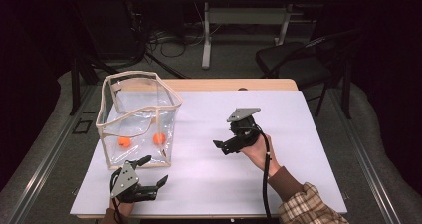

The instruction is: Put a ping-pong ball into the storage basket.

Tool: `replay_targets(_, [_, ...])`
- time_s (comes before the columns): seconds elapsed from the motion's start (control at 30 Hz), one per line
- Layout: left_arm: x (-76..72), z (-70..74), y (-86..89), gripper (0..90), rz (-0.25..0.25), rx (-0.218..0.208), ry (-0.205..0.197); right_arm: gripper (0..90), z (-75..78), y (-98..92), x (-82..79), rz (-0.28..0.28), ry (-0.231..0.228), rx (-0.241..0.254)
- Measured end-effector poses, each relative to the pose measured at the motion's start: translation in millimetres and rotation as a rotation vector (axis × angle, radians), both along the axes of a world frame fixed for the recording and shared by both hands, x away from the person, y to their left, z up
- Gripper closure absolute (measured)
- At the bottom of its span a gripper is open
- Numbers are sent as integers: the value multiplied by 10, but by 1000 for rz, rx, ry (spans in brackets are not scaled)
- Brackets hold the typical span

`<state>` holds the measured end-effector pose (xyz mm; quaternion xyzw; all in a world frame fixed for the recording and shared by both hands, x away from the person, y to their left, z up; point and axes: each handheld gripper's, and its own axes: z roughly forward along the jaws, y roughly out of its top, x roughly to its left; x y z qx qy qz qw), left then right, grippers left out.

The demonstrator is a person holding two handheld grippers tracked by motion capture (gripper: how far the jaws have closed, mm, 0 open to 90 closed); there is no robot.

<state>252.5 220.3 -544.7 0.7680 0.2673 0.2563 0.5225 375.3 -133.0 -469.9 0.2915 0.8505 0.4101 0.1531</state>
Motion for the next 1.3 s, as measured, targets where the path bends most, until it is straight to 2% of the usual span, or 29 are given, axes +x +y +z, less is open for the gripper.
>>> replay_targets(0.13, [0,0,0,158,0,-1,-1,7,0,0,0,0,0,0])
replay_targets(0.2, [2,-1,-2,158,0,-2,0,8,-39,-120,-89,-8,4,-15])
replay_targets(0.53, [4,-2,-4,158,1,-1,0,8,-142,-255,-214,-23,15,-37])
replay_targets(0.67, [4,-2,-5,158,0,0,0,8,-187,-301,-281,-30,2,-57])
replay_targets(1.3, [6,-3,-9,158,3,-1,1,9,-403,-562,-563,-73,-13,-48])
